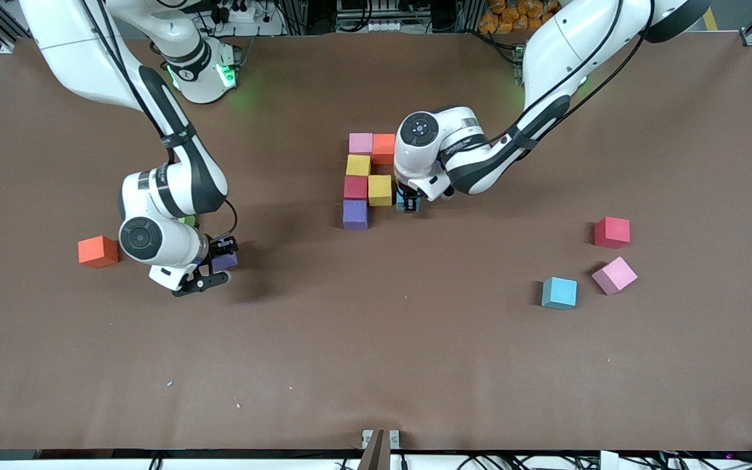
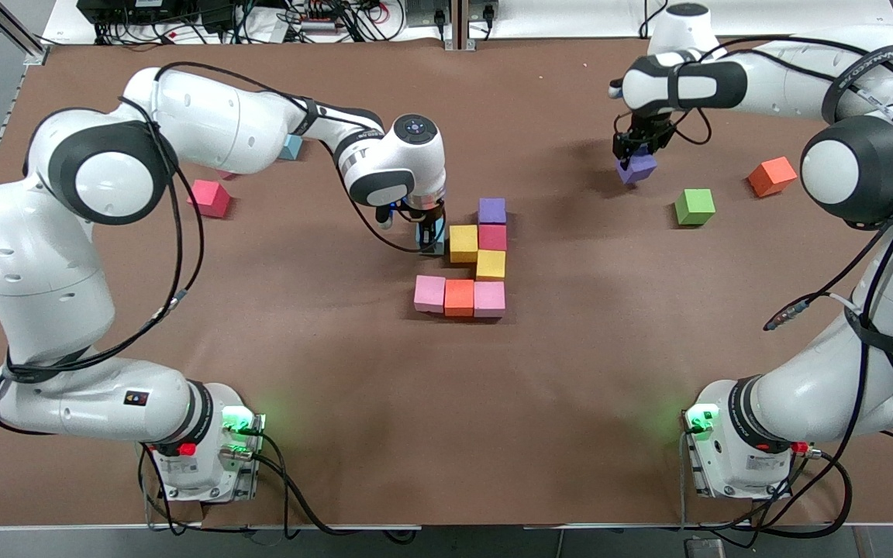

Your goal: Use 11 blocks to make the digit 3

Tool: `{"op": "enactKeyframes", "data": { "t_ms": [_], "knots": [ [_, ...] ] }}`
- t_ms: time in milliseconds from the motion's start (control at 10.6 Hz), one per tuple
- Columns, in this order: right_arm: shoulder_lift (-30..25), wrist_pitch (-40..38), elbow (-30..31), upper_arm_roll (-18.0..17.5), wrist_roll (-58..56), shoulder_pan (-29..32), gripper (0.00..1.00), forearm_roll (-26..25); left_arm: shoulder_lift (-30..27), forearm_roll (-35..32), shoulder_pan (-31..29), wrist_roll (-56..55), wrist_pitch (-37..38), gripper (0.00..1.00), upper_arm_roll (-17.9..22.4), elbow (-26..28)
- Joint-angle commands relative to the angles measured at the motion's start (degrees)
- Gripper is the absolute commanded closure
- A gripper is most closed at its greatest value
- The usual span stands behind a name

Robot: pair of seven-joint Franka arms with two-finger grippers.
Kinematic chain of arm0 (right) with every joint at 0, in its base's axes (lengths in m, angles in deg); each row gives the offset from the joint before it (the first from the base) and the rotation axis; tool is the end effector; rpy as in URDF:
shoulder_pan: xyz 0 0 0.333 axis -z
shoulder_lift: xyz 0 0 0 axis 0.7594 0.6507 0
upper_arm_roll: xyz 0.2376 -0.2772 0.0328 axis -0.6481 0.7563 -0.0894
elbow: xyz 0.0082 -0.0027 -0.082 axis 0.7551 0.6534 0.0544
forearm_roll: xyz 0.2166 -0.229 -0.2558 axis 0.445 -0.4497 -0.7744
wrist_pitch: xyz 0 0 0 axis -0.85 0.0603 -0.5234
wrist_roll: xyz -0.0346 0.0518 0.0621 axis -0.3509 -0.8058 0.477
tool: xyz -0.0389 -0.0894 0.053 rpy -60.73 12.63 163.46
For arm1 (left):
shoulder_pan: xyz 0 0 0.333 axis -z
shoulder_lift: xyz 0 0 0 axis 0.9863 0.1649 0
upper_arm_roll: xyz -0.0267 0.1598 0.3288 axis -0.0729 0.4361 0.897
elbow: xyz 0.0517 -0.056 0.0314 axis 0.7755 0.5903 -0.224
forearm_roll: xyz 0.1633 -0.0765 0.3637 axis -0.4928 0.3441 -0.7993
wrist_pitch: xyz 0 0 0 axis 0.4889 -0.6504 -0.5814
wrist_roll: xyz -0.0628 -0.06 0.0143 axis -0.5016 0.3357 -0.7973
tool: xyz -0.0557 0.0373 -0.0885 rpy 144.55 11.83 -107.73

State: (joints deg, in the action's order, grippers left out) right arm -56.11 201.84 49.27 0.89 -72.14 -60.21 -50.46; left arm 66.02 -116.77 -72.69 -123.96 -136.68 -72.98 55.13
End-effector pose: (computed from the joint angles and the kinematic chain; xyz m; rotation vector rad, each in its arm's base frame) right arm 0.6365 0.1459 0.2703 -3.0799 -0.4577 0.3507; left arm 0.4300 -0.4691 0.2160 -2.2151 -2.1851 0.0942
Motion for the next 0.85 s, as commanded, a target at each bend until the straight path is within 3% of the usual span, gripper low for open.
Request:
{"op": "enactKeyframes", "data": {
  "t_ms": [0,379,758],
  "knots": [
    [-0.37,-4.5,-4.18,-0.57,0.15,-0.44,0.85,0.36,0.57,-3.12,1.67,-12.0,-0.25,1.0,0.53,-0.83],
    [-0.46,-4.69,-5.33,-0.57,3.22,-2.9,0.85,0.36,0.57,-3.03,2.46,-12.26,-0.16,1.0,0.53,-1.0],
    [-0.11,-5.56,-9.1,-0.57,13.57,-9.57,0.86,0.36,0.57,-3.03,2.64,-12.17,-0.16,1.0,0.53,-1.09]
  ]
}}
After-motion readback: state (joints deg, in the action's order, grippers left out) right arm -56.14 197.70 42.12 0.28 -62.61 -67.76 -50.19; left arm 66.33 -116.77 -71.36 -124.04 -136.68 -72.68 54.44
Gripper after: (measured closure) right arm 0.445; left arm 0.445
